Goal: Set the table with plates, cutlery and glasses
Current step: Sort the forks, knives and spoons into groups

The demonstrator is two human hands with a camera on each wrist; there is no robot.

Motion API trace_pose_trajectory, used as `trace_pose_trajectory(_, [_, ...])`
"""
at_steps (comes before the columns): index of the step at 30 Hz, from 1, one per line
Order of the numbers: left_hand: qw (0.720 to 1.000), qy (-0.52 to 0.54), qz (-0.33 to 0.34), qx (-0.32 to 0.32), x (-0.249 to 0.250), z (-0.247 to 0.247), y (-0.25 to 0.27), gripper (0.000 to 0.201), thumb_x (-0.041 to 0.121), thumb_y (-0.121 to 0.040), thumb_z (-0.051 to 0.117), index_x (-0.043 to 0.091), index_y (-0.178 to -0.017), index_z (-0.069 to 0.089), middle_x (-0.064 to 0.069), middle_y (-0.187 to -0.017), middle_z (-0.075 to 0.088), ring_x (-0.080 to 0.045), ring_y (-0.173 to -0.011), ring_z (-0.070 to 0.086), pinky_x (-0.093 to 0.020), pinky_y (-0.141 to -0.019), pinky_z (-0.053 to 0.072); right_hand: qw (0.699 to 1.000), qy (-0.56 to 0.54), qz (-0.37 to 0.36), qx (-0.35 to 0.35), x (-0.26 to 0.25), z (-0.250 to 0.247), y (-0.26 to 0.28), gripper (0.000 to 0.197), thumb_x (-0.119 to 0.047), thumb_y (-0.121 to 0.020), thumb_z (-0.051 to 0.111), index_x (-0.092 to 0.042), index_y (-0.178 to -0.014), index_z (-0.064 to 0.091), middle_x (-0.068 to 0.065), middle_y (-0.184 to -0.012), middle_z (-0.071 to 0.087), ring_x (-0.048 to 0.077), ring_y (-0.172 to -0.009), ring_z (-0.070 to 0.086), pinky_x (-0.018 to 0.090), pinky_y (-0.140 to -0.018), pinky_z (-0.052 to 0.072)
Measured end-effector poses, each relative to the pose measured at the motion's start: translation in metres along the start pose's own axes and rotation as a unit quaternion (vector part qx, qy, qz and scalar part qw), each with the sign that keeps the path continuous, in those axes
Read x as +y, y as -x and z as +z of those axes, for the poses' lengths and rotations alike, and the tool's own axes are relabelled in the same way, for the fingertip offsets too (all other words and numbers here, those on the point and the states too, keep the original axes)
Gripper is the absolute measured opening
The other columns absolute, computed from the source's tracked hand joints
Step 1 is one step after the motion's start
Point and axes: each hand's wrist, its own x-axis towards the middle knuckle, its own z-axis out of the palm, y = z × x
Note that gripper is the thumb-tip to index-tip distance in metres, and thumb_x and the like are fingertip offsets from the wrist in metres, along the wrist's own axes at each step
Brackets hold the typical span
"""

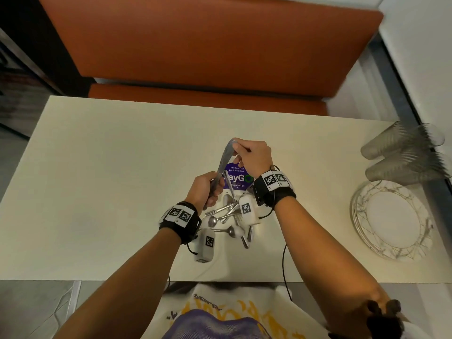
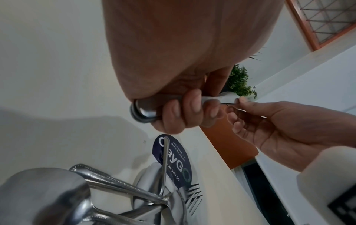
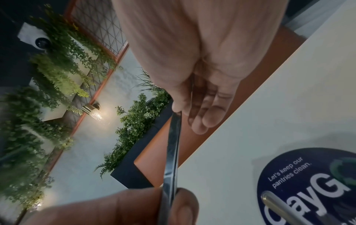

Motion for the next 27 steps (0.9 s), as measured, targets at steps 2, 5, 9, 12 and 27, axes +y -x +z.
trace_pose_trajectory(2, [1.000, -0.002, -0.001, -0.012, 0.000, 0.000, 0.001, 0.036, 0.032, -0.097, 0.043, 0.020, -0.069, 0.061, 0.002, -0.057, 0.044, -0.014, -0.042, 0.027, -0.027, -0.045, 0.015, 1.000, -0.009, -0.002, -0.004, -0.001, -0.001, 0.002, 0.026, -0.026, -0.102, 0.056, -0.018, -0.119, 0.073, -0.005, -0.079, 0.074, -0.003, -0.053, 0.064, 0.012, -0.067, 0.051])
trace_pose_trajectory(5, [1.000, -0.008, -0.003, -0.023, 0.000, -0.001, -0.001, 0.035, 0.030, -0.099, 0.040, 0.019, -0.070, 0.056, 0.001, -0.056, 0.039, -0.013, -0.040, 0.026, -0.024, -0.042, 0.016, 0.999, -0.031, 0.009, -0.019, -0.001, -0.003, 0.003, 0.031, -0.021, -0.103, 0.054, -0.018, -0.132, 0.066, 0.000, -0.082, 0.076, 0.002, -0.058, 0.069, 0.007, -0.066, 0.052])
trace_pose_trajectory(9, [0.999, -0.005, -0.018, -0.041, 0.002, -0.001, -0.004, 0.037, 0.027, -0.101, 0.034, 0.019, -0.067, 0.046, 0.003, -0.054, 0.032, -0.011, -0.036, 0.023, -0.019, -0.034, 0.019, 0.998, -0.023, -0.003, -0.059, -0.003, -0.009, -0.002, 0.028, -0.016, -0.102, 0.053, -0.015, -0.124, 0.069, 0.005, -0.081, 0.078, 0.013, -0.064, 0.074, 0.028, -0.077, 0.062])
trace_pose_trajectory(12, [0.998, -0.032, -0.013, -0.047, 0.005, 0.002, -0.008, 0.040, 0.032, -0.104, 0.033, 0.020, -0.068, 0.043, 0.002, -0.057, 0.033, -0.012, -0.039, 0.025, -0.021, -0.036, 0.021, 0.997, -0.031, 0.031, -0.063, -0.002, -0.015, -0.009, 0.019, -0.016, -0.100, 0.057, -0.012, -0.108, 0.073, 0.004, -0.075, 0.077, 0.013, -0.061, 0.074, 0.034, -0.074, 0.064])
trace_pose_trajectory(27, [0.815, -0.476, 0.309, 0.115, 0.035, -0.033, -0.082, 0.015, 0.015, -0.093, 0.073, 0.013, -0.107, 0.080, -0.008, -0.098, 0.068, -0.025, -0.089, 0.062, -0.039, -0.082, 0.054, 0.890, -0.306, 0.317, 0.114, 0.064, -0.025, -0.023, 0.017, 0.008, -0.092, 0.060, 0.003, -0.101, 0.072, 0.025, -0.081, 0.074, 0.034, -0.071, 0.076, 0.041, -0.075, 0.064])
